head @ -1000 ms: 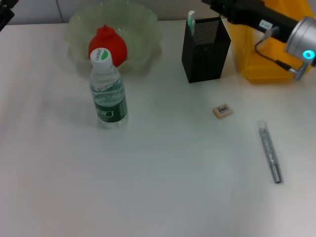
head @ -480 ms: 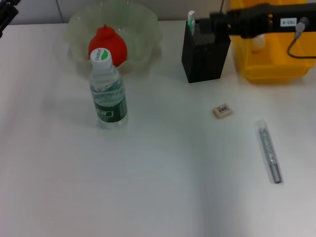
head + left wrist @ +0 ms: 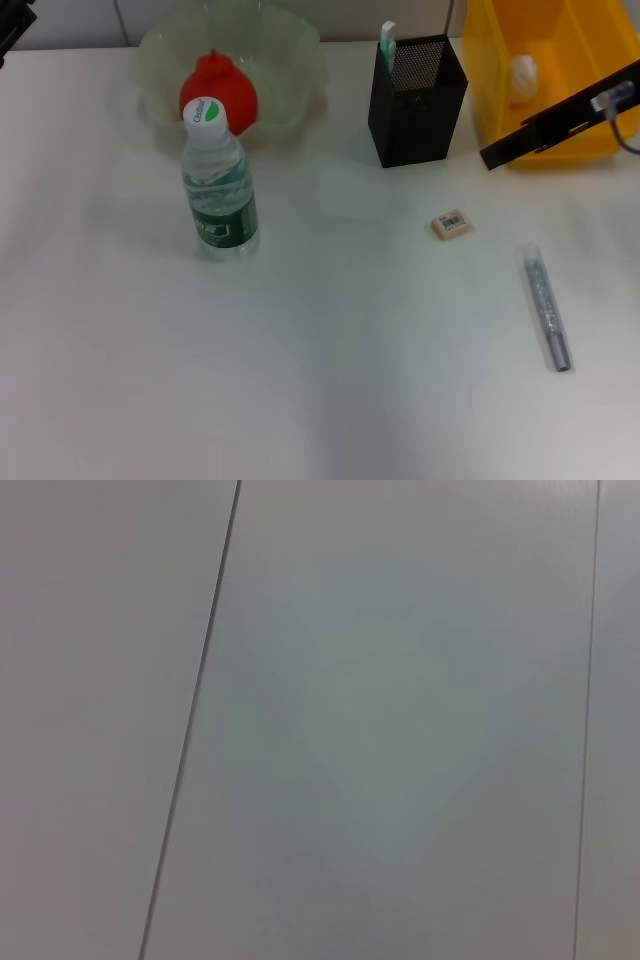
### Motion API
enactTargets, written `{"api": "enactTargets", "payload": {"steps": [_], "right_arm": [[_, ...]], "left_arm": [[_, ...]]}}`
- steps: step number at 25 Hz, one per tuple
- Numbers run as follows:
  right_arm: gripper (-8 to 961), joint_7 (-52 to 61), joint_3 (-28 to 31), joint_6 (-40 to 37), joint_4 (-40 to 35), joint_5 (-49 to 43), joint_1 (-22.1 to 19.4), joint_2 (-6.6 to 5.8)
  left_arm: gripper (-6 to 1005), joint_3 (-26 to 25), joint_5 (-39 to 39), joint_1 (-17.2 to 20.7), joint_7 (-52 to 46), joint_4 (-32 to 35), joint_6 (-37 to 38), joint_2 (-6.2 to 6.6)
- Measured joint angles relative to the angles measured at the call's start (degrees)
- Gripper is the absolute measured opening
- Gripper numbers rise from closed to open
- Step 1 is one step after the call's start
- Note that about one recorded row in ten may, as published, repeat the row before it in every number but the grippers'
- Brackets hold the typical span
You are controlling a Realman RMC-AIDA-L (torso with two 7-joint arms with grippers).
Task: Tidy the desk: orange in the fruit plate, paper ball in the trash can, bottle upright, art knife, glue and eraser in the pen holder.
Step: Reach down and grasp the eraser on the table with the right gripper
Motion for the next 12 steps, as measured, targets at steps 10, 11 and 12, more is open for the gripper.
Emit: {"api": "enactTargets", "payload": {"steps": [10,11,12], "right_arm": [[470,-0.08,-9.20,12.43,13.33,-1.15,1.39,0.26],[471,-0.08,-9.47,13.02,13.96,-1.25,1.59,0.27],[472,0.07,-9.51,13.47,14.74,-1.36,1.97,0.26]], "left_arm": [[668,0.01,0.38,-0.50,0.91,0.03,-0.55,-0.04],[667,0.00,0.40,-0.50,0.92,0.01,-0.62,0.00],[667,0.00,0.40,-0.46,0.92,0.01,-0.62,0.03]]}}
